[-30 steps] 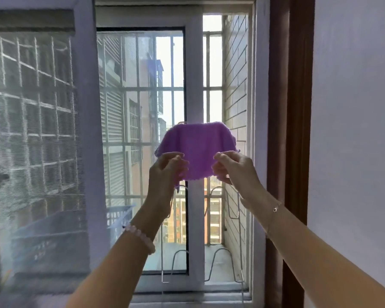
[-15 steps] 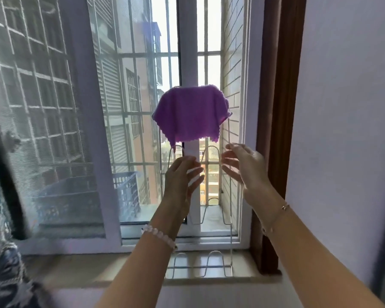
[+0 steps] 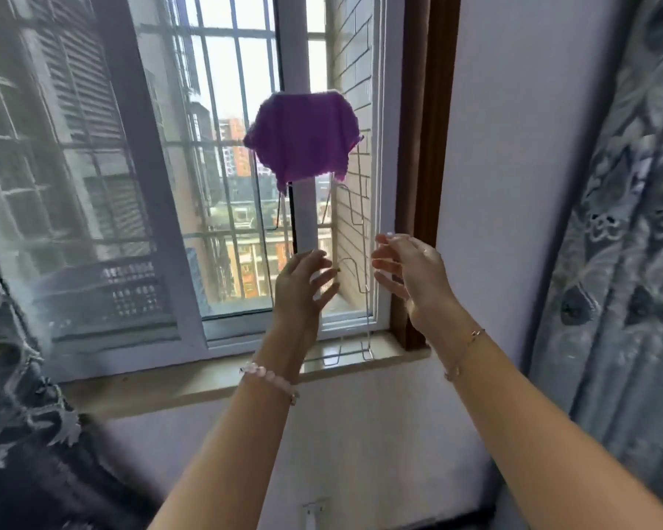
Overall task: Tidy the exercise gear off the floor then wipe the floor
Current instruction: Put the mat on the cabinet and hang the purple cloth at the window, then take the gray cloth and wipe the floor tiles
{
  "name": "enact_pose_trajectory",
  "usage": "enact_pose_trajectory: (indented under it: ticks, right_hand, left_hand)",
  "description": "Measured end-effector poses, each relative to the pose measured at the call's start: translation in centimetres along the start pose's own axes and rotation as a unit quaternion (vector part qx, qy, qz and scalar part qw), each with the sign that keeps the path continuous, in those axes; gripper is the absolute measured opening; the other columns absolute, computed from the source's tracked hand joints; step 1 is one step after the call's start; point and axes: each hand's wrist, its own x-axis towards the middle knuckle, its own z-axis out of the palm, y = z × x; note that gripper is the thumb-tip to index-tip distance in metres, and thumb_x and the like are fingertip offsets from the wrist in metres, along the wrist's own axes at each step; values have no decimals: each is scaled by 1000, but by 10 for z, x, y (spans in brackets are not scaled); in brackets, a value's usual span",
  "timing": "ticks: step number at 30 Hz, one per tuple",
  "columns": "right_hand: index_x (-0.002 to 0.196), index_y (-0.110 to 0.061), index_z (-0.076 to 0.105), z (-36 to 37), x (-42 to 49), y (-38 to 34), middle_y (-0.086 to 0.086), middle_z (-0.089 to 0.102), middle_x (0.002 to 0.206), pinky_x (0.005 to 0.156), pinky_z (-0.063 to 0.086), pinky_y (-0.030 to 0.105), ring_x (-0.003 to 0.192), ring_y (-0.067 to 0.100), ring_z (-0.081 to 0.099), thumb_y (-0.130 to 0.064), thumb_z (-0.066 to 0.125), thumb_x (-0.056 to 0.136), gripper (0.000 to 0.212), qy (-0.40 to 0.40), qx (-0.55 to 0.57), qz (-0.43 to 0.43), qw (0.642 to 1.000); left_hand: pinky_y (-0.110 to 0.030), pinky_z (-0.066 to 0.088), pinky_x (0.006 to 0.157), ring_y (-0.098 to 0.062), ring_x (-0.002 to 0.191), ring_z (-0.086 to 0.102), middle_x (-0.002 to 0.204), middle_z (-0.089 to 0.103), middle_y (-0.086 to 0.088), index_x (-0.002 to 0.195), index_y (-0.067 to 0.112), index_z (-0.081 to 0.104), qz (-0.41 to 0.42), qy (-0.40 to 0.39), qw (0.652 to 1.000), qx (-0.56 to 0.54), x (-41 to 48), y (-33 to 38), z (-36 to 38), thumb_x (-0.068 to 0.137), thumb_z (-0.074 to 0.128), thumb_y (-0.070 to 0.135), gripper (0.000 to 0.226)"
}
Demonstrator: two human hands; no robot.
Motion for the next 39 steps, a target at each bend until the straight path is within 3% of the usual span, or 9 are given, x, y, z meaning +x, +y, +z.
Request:
enact_pose_trajectory:
  ticks: [5, 10, 17, 24, 39]
  right_hand:
    - [96, -13, 65, 5, -57, 9, 1, 63, 83, 74, 52, 26, 81, 15, 61, -23, 49, 96, 19, 38, -13, 30, 999]
    - [88, -18, 65, -5, -105, 6, -1, 63, 80, 82, 52, 29, 80, 12, 60, -23, 47, 98, 21, 64, -21, 22, 997]
    - [93, -19, 65, -34, -174, 2, 3, 64, 90, 71, 54, 22, 87, 15, 62, -26, 47, 98, 20, 117, -43, 19, 992]
    - [86, -18, 65, -85, -277, -12, -1, 64, 77, 78, 52, 28, 78, 12, 61, -21, 46, 97, 22, 153, -30, 8, 988]
    - [81, -16, 66, -165, -499, -25, -4, 62, 65, 64, 49, 22, 62, 9, 58, -16, 46, 96, 24, 241, -36, 31, 969]
  left_hand:
    - [-28, 51, 69, -16, 79, 60, 77, 59, -1, 87, 14, 59, -37, -3, 999, 8, -47, 1, -15, 93, 50, 14, 10]
    - [-28, 50, 68, -16, 80, 59, 80, 59, -2, 87, 15, 57, -62, -16, 998, 12, -89, 2, -19, 94, 49, 16, 11]
    - [-33, 50, 80, -18, 85, 60, 83, 61, -3, 88, 14, 60, -83, -46, 995, 16, -158, 1, -12, 94, 51, 17, 10]
    - [-31, 49, 74, -14, 76, 62, 76, 61, 0, 85, 15, 60, -107, -87, 990, 23, -258, -7, 11, 94, 51, 18, 13]
    - [-30, 49, 72, -15, 73, 58, 75, 59, -1, 81, 15, 58, -196, -141, 969, 46, -475, -27, 24, 92, 53, 13, 13]
